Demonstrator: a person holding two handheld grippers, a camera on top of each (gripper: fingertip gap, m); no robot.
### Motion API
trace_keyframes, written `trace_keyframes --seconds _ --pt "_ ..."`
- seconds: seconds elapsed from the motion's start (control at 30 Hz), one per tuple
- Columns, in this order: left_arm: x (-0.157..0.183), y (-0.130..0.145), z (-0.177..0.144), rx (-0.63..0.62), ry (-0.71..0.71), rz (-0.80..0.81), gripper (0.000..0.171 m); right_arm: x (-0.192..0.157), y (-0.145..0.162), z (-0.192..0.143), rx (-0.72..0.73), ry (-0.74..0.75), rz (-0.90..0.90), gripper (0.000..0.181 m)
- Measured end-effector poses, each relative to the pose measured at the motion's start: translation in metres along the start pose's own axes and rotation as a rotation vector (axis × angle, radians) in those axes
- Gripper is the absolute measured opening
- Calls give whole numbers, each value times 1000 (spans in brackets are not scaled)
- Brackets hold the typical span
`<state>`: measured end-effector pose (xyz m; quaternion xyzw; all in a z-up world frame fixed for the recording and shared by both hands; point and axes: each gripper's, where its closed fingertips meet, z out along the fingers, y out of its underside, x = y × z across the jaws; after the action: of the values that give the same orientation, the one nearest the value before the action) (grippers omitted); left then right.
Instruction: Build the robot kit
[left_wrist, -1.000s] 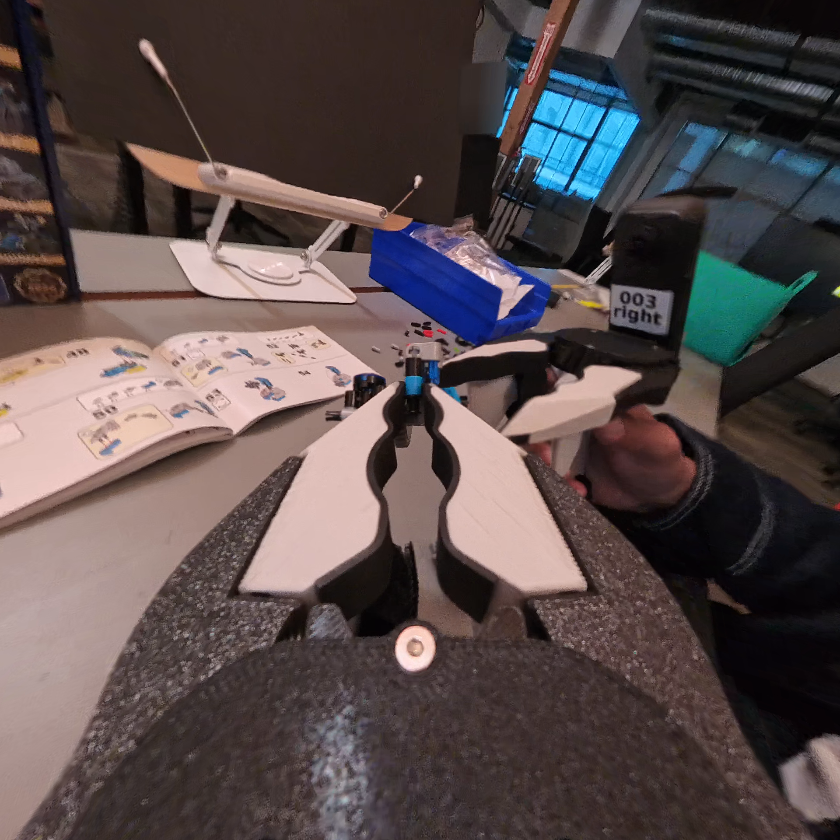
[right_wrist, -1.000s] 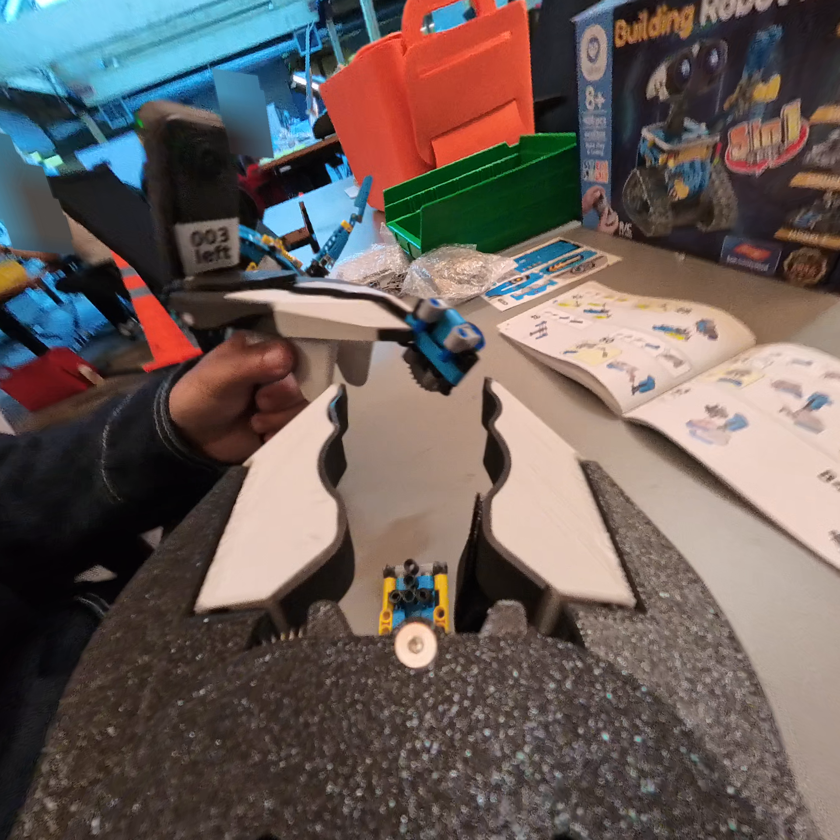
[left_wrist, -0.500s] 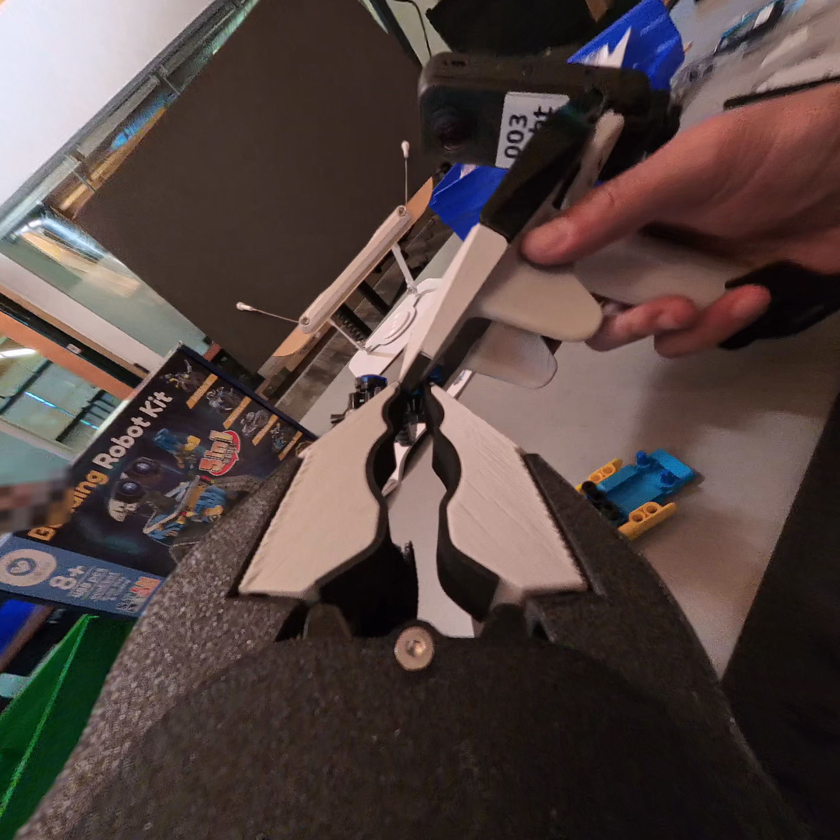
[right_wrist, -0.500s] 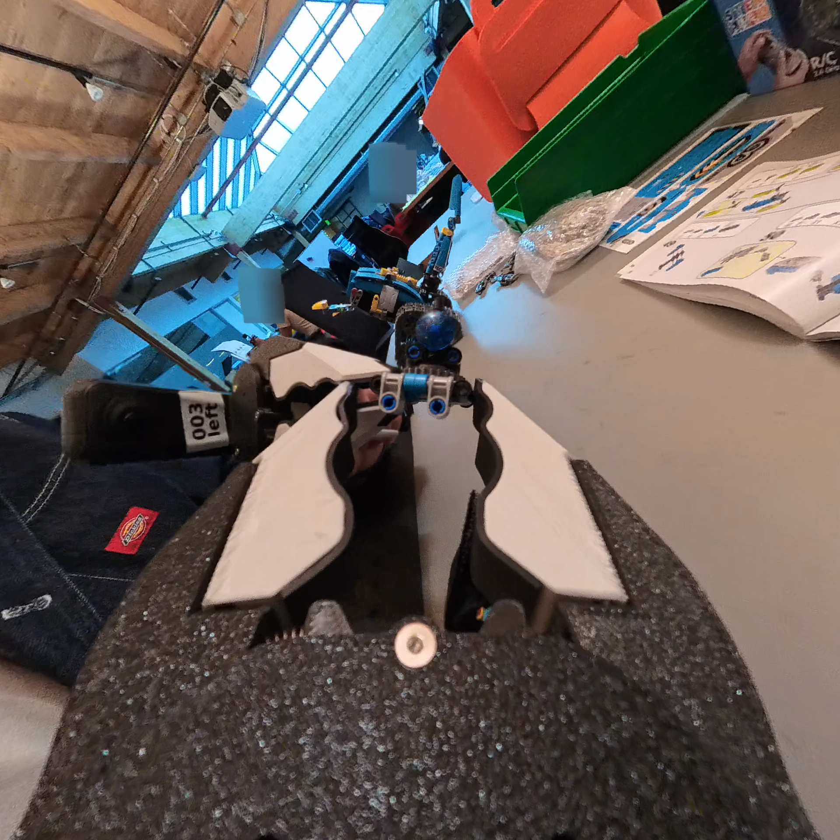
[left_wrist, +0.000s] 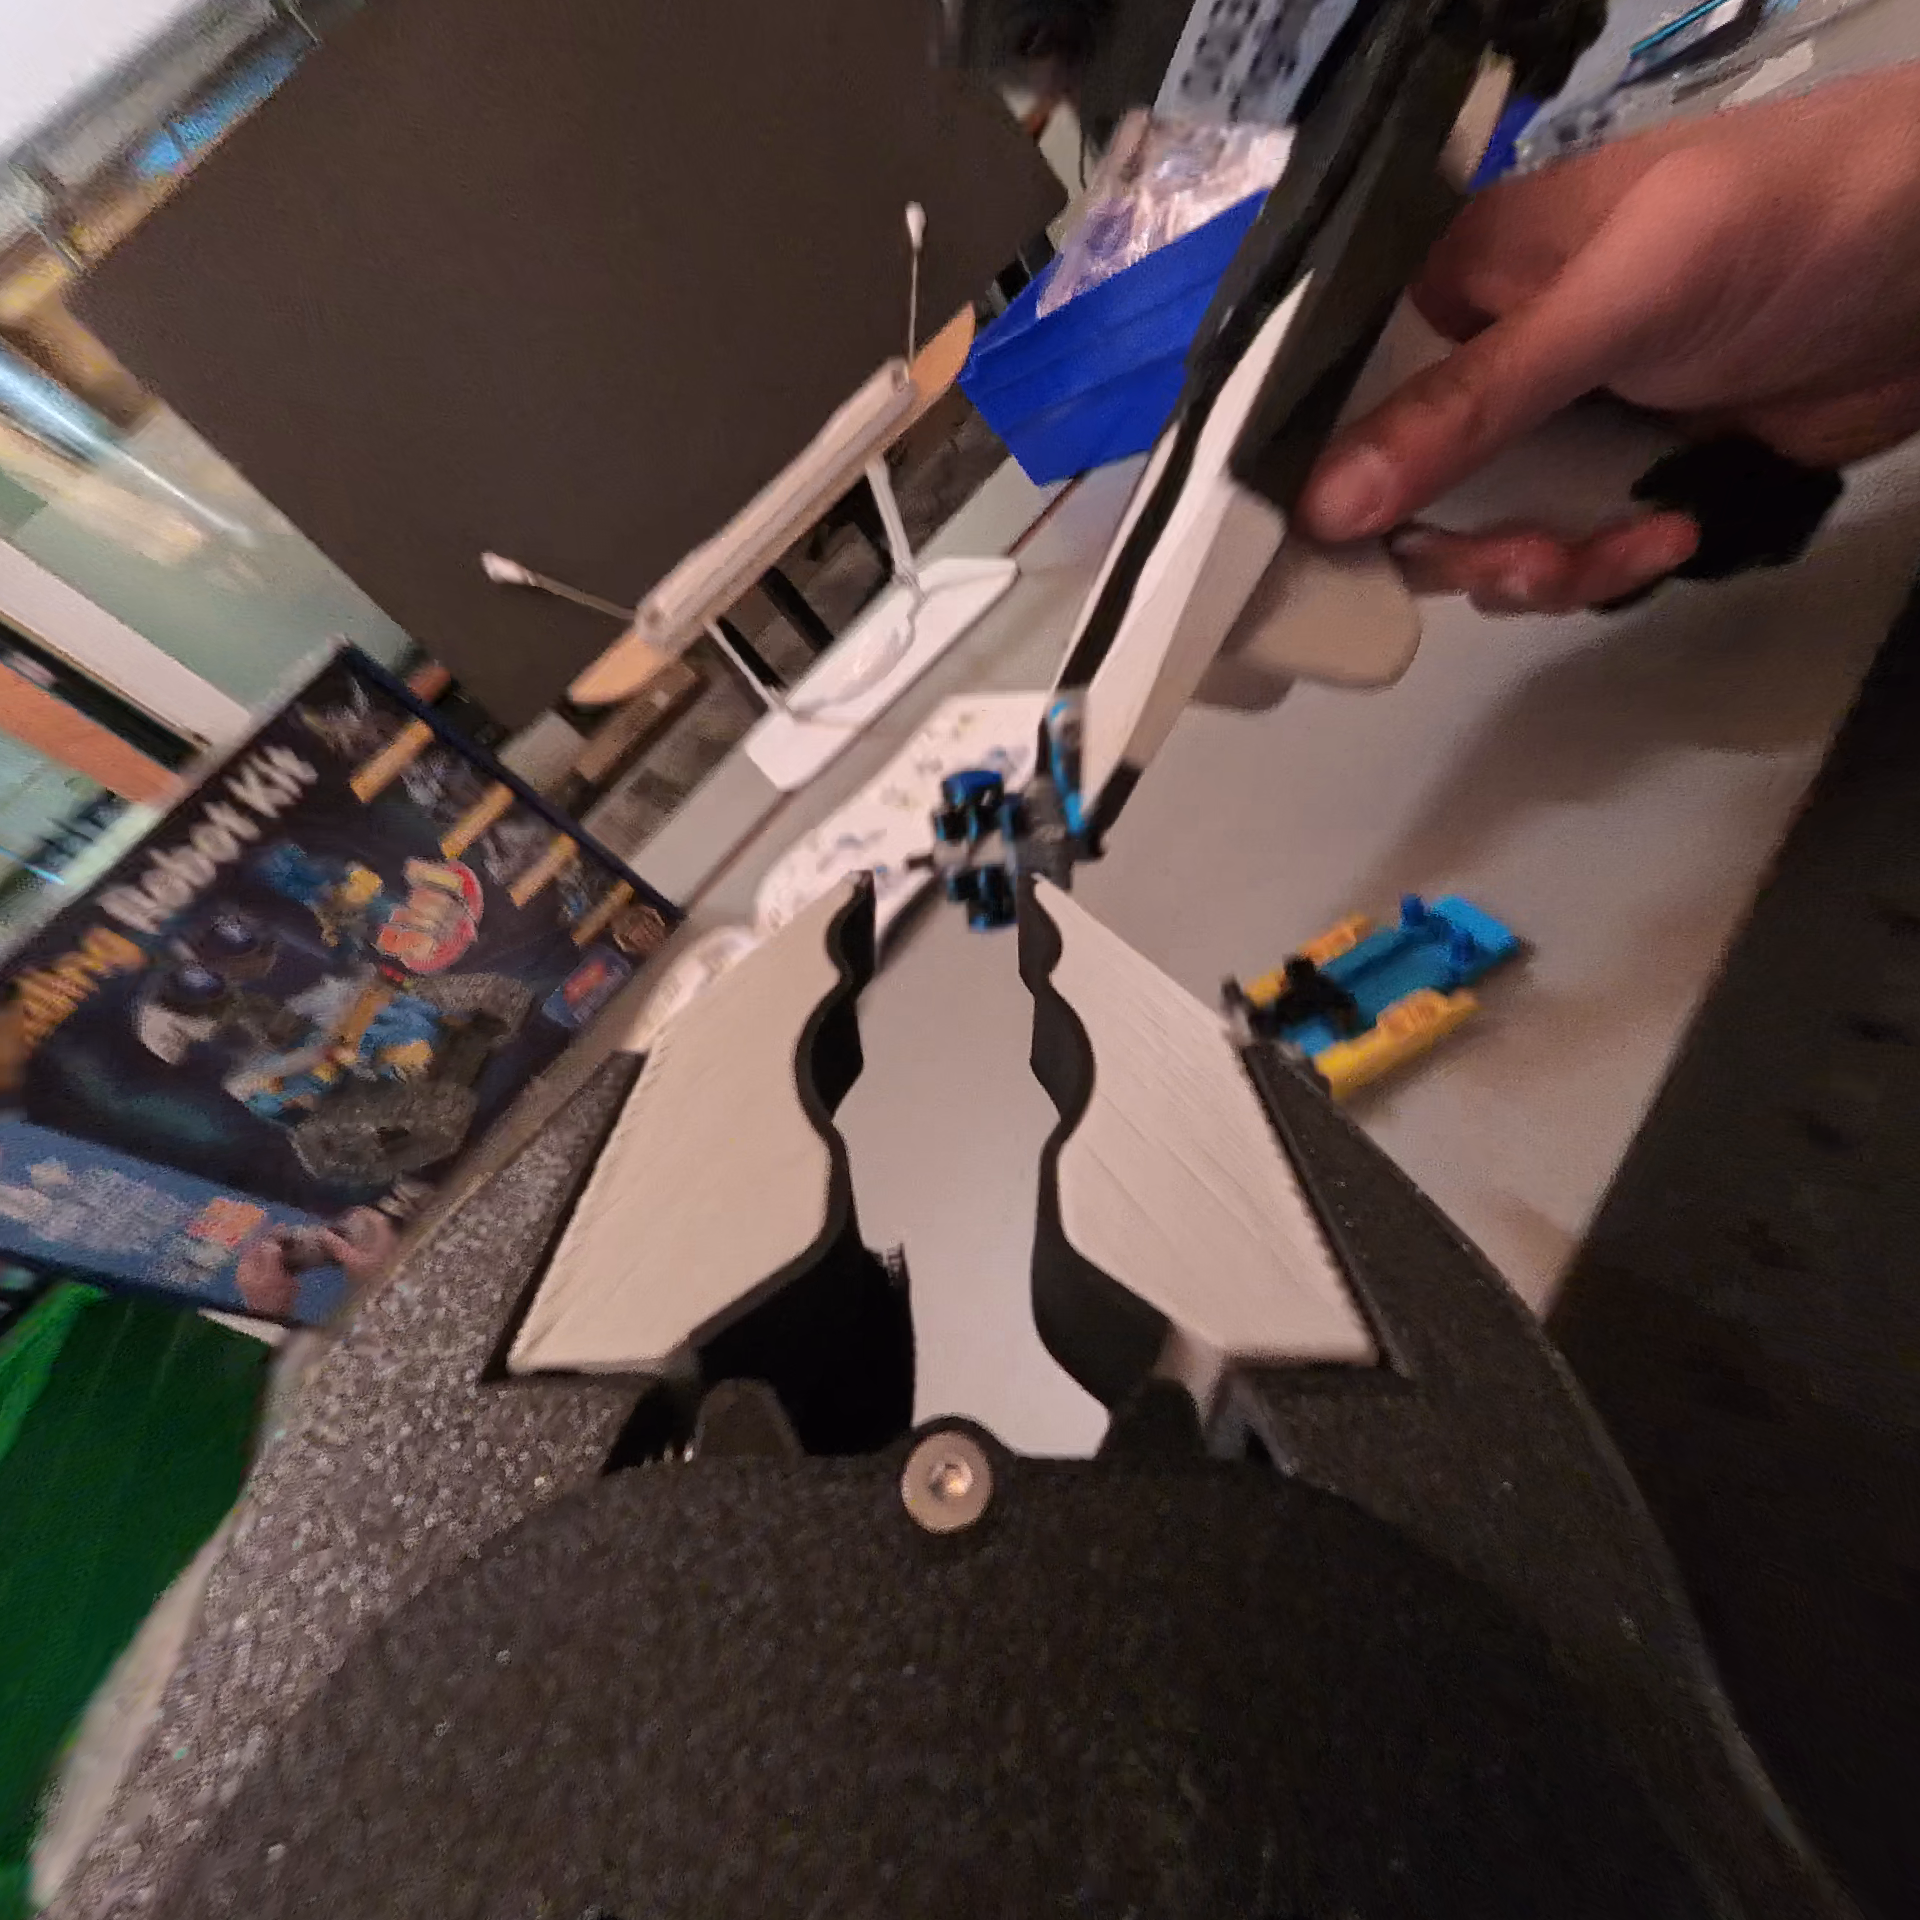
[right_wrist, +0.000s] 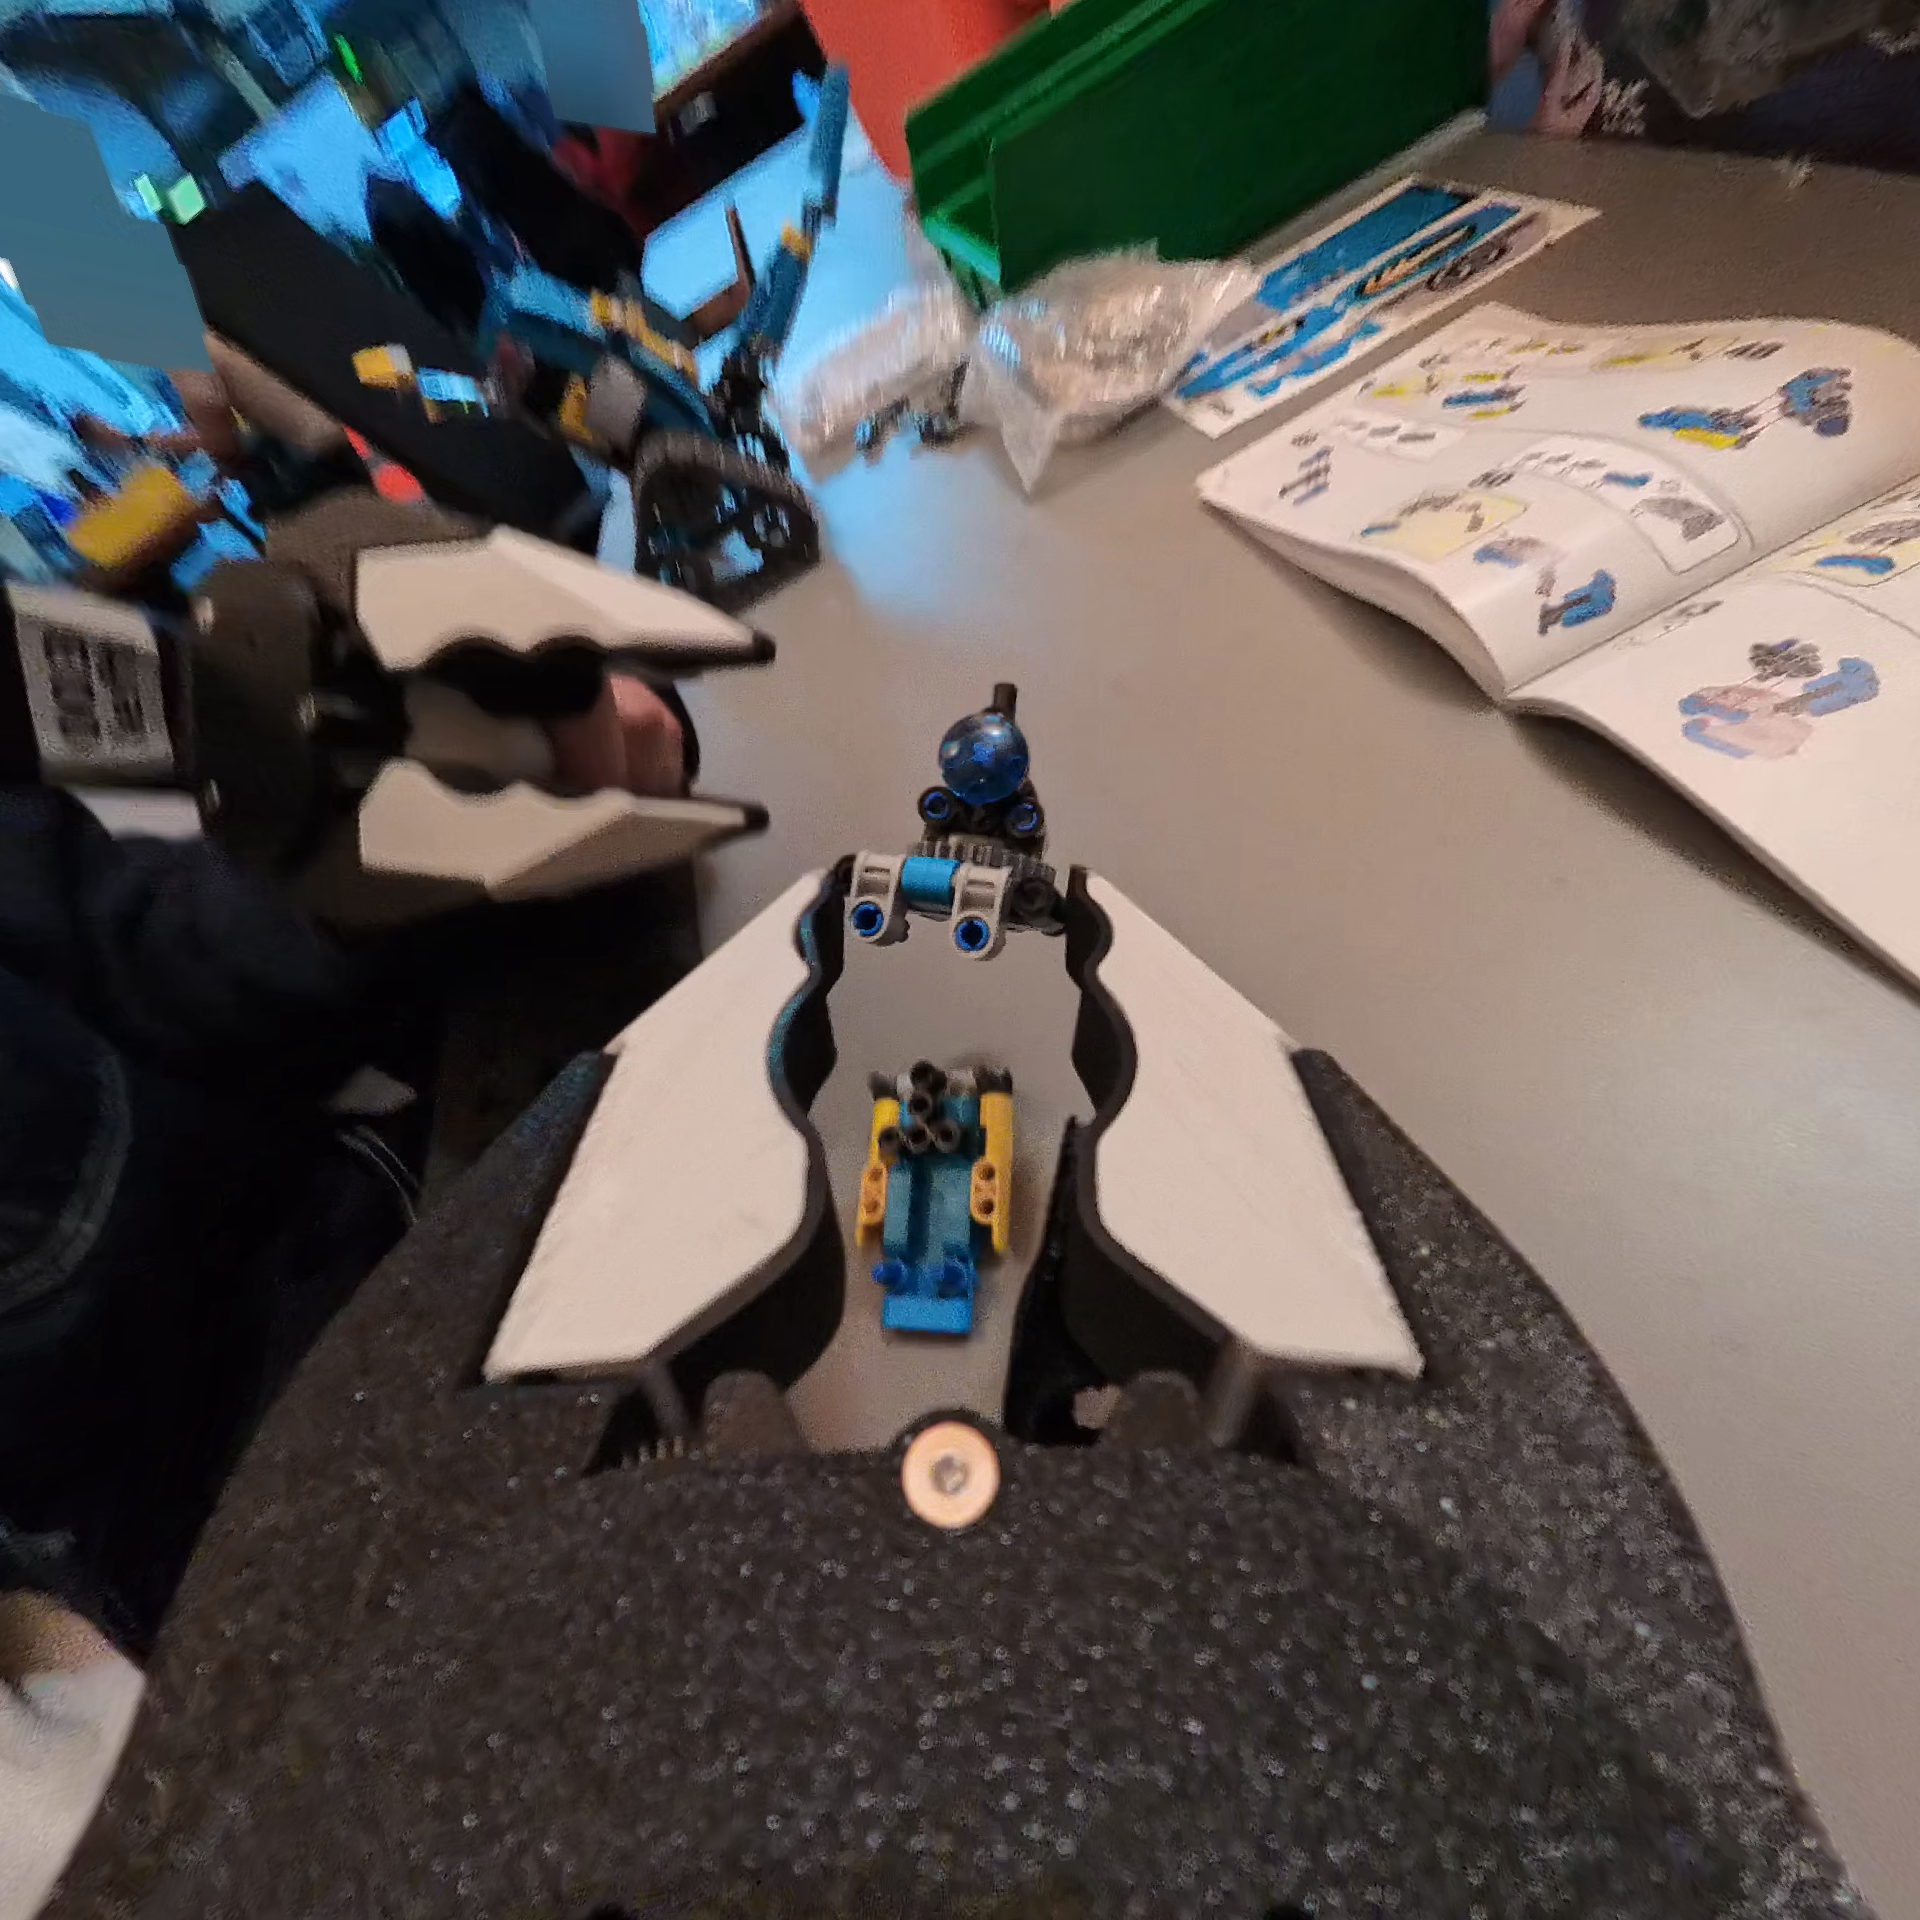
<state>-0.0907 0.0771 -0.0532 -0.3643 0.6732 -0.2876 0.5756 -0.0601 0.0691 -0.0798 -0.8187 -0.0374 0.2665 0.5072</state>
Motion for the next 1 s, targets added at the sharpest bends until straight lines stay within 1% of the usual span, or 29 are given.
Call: trace_keyframes --seconds 0.03,0.1,0.13,0.2,0.27,0.33,0.4,0.47,0.5,0.57,0.63,0.7,0.73,0.83,1.0 --pt "1 14 -7 -27 39 -43 27 -1 7 0 -39 17 -42 42" --pt "16 46 -16 -132 206 -159 28 -7 26 1 -124 11 -102 42" --pt "20 57 -18 -178 268 -203 29 -8 36 1 -167 18 -130 42" --pt "23 55 -20 -171 325 -253 31 -12 50 0 -228 8 -168 42" --pt "29 53 -17 -164 372 -276 35 -14 52 2 -226 11 -182 42" --pt "37 49 -12 -145 447 -321 36 -18 51 6 -222 -14 -177 42" --pt "37 46 -7 -121 488 -353 42 -17 53 10 -238 -12 -184 42" --pt "39 49 -2 -131 538 -340 53 -16 54 12 -251 -10 -193 42" --pt "37 53 2 -152 545 -309 55 -15 53 14 -248 -11 -193 42" --pt "37 57 11 -153 576 -244 55 -16 55 16 -257 -17 -200 42" --pt "44 58 18 -166 647 -241 56 -15 57 18 -261 -6 -209 42" --pt "51 61 22 -192 704 -216 61 -18 55 19 -248 -7 -221 42" --pt "54 61 23 -196 729 -200 58 -18 55 19 -247 -7 -221 42" --pt "57 60 18 -178 787 -161 29 -11 59 19 -263 15 -214 43" --pt "57 55 15 -145 832 -172 27 -14 57 17 -240 5 -215 42"
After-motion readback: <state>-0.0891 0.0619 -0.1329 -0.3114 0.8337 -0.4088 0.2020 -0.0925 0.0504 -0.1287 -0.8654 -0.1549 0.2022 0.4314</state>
